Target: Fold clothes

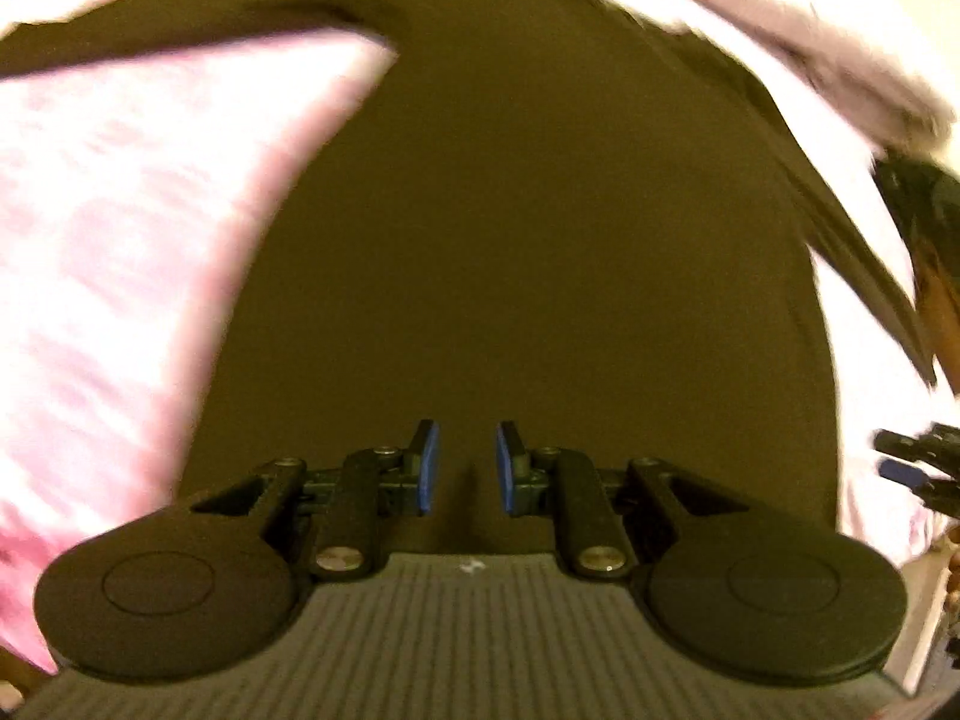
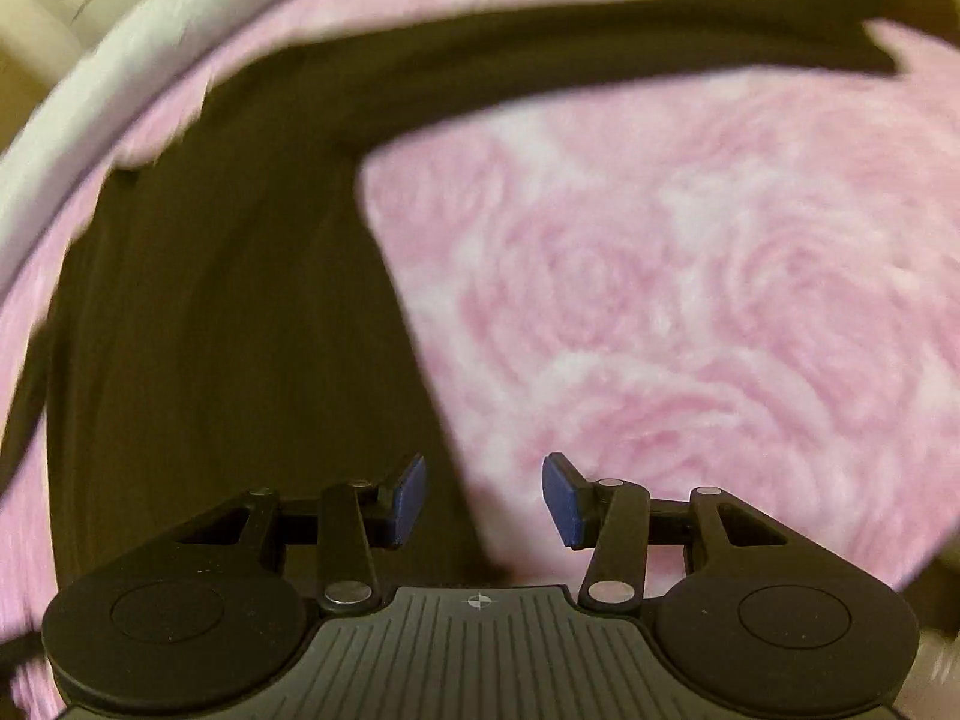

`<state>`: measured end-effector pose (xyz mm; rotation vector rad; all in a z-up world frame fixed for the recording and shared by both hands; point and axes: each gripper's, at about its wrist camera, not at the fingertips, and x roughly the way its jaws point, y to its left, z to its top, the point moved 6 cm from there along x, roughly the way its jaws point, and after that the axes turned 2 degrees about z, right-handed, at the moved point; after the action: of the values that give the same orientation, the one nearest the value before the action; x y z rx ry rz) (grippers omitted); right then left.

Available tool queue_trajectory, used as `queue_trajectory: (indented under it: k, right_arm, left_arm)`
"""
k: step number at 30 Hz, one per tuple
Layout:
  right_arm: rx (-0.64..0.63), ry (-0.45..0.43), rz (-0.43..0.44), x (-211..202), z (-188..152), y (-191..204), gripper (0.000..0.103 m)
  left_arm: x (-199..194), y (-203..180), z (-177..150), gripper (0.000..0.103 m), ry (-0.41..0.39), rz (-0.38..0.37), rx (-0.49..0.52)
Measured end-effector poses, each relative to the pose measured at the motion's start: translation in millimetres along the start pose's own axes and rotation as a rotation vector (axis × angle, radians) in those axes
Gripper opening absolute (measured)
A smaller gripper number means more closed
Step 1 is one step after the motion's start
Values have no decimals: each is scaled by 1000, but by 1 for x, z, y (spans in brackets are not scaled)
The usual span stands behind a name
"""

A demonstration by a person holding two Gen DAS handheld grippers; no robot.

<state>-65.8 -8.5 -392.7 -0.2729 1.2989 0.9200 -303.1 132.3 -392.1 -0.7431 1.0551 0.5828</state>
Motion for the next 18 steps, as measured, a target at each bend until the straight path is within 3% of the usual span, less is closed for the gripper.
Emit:
queue_trajectory:
  k: [3,7,11,15,18]
  right_arm:
    - [52,-68,9,0,-4,53,48]
    - [112,-44,42,7,-27,108,48]
    - [79,0,16,21,-43,140,48]
    - [107,24,29,43,-43,168,48]
    - [69,40,28,61,-36,201,48]
  left_arm:
    - [-25,89,35,21,-70,12,-100]
    - [-39,174,75,21,-116,73,-206]
    - [-40,218,119,23,-133,122,-240]
    - [-23,240,151,26,-64,140,-323]
    - [-11,255,176,31,-58,134,-420]
